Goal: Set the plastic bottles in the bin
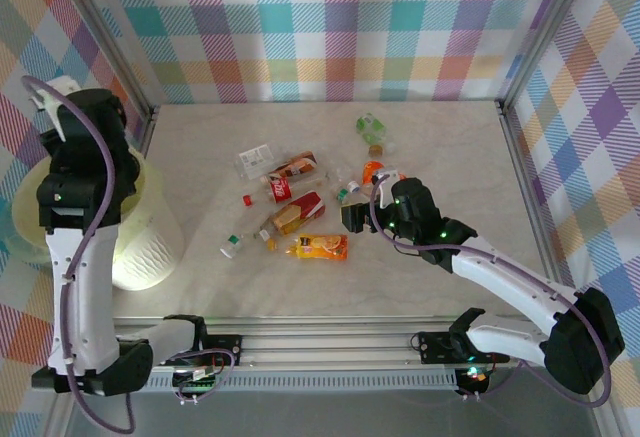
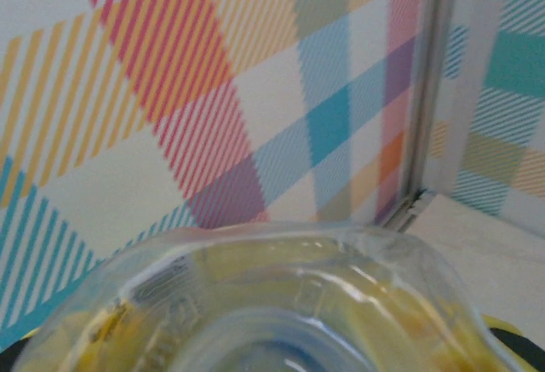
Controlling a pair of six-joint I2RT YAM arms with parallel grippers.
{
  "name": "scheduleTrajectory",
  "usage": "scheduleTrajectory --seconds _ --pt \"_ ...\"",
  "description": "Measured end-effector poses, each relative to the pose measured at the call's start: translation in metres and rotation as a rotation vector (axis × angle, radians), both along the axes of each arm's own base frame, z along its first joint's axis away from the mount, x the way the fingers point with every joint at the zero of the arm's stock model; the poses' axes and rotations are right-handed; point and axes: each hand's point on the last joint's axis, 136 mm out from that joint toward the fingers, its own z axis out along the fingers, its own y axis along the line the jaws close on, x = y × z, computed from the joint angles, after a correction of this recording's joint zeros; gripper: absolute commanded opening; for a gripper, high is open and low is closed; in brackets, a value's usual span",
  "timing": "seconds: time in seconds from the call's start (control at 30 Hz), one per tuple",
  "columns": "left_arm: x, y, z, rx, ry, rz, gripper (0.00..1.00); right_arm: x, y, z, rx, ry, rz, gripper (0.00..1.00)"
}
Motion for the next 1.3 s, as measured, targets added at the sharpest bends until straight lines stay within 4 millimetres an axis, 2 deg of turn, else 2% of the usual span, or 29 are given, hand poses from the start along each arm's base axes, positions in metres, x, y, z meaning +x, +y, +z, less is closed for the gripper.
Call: scheduleTrajectory --seconds 0.13,0.3,0.43,0.57,0.7,0.87,1.0,1.3 --pt "-0.004 0.027 -0.028 -0.117 0.065 0.033 0.43 0.0 0.001 0.001 0.003 0.0 0.003 1.0" --pt "0.002 0.059 -0.078 -0.334 0.097 0.057 0.43 0.0 0.001 0.002 0.005 -0.001 0.006 1.0" --pt "0.002 0.07 -0.119 -0.493 0.107 0.076 0.43 -0.001 0.001 0.001 0.0 0.004 0.005 1.0" --pt "0.01 0.078 -0.158 -0.62 0.144 0.084 0.43 -0.001 0.0 -0.001 -0.005 0.009 0.003 1.0" --pt "0.014 0.081 -0.195 -0.726 0.181 0.104 0.48 -0.002 -0.001 -0.002 -0.01 0.014 0.002 1.0" --pt "0.021 0.075 -0.214 -0.799 0.167 0.089 0.51 -0.002 -0.001 -0.002 -0.01 0.016 0.002 1.0" --pt "0.024 0.071 -0.221 -0.833 0.155 0.086 0.56 -0.002 -0.001 -0.003 -0.007 0.02 -0.001 1.0" --pt "0.026 0.07 -0.214 -0.837 0.107 0.083 0.78 -0.002 -0.001 -0.003 0.0 0.028 -0.008 1.0"
